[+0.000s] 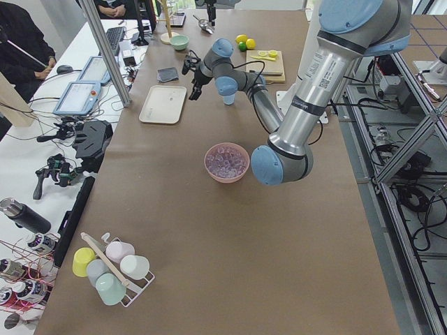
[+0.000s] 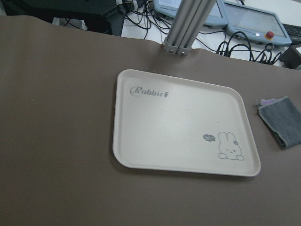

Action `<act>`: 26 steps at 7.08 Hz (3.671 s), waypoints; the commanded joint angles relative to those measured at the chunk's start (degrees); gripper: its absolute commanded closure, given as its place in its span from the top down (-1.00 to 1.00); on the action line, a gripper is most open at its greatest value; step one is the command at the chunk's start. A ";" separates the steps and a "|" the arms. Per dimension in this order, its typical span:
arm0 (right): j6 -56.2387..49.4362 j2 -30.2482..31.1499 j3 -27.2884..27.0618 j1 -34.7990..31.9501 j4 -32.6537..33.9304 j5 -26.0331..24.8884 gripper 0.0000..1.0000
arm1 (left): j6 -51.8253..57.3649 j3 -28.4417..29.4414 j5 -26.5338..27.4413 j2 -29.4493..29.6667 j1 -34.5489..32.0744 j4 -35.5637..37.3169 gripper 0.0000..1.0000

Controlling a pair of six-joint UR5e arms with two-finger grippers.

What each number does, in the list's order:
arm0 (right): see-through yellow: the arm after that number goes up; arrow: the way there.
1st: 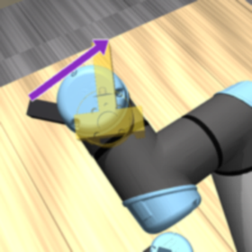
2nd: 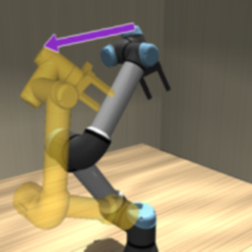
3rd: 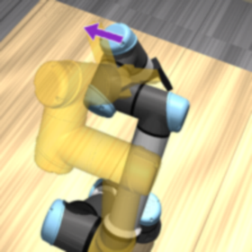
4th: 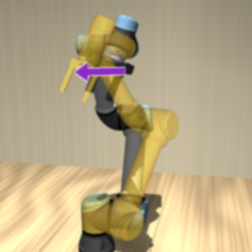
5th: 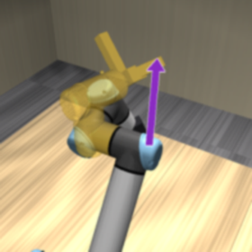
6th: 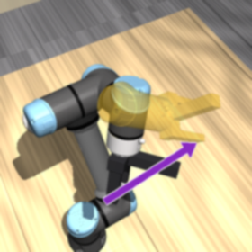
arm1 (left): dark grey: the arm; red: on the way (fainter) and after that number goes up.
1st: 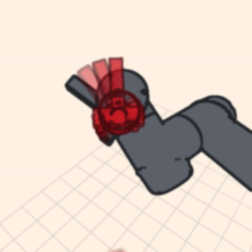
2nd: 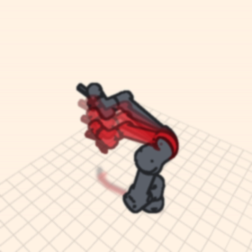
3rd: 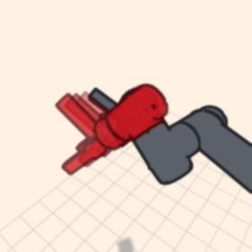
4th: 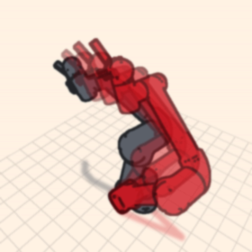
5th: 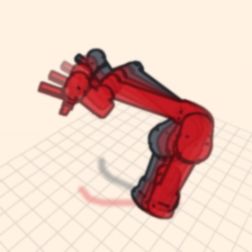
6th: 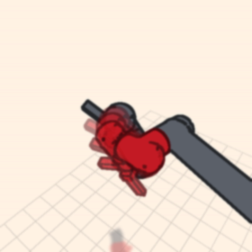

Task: Put ice and cherries in cup
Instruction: 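Withdraw the left arm toward its rest pose while the right arm moves toward the cherries, then lower the right gripper onto the dark cherries and grasp them by the stem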

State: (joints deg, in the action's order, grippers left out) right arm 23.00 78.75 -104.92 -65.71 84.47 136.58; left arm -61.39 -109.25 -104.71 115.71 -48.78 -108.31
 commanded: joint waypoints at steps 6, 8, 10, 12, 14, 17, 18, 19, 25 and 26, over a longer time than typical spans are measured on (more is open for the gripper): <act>24.34 -2.01 15.80 14.02 -26.11 -15.71 1.00 | 5.14 -0.88 -3.14 -3.12 -5.09 0.38 0.96; 29.96 -2.89 15.80 16.57 -26.02 -19.49 1.00 | 6.10 -0.62 -3.14 -2.77 -5.09 0.38 0.96; 32.44 -2.90 16.24 17.29 -26.02 -21.09 0.97 | 6.37 -0.44 -3.05 -2.77 -5.09 0.38 0.96; 33.60 -2.73 17.12 17.28 -26.02 -22.23 0.97 | 6.37 -0.44 -3.05 -2.77 -5.09 0.38 0.96; 34.30 -2.90 16.94 17.20 -26.11 -22.23 0.56 | 6.37 -0.44 -3.05 -2.94 -5.18 0.38 0.96; 34.21 -2.38 17.03 17.11 -26.11 -22.94 -0.02 | 6.37 -0.27 -3.14 -2.68 -5.01 0.38 0.96; 34.30 -2.37 17.12 17.11 -26.11 -22.94 -0.05 | 6.46 -0.09 -3.14 -2.68 -5.01 0.38 0.96; 34.39 -2.46 17.12 17.20 -26.11 -23.02 -0.05 | 6.46 0.17 -3.14 -2.68 -5.01 0.38 0.96; 34.48 -3.16 17.29 17.28 -26.11 -22.94 -0.82 | 7.87 1.49 -3.22 -0.92 -5.18 0.64 0.96; 34.56 -3.34 17.12 17.20 -26.11 -22.94 -0.91 | 8.04 1.41 -3.31 -0.66 -5.36 1.78 0.96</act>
State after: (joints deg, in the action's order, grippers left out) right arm 57.49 75.59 -87.67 -48.48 58.36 113.64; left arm -53.50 -107.79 -107.92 114.75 -53.98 -107.46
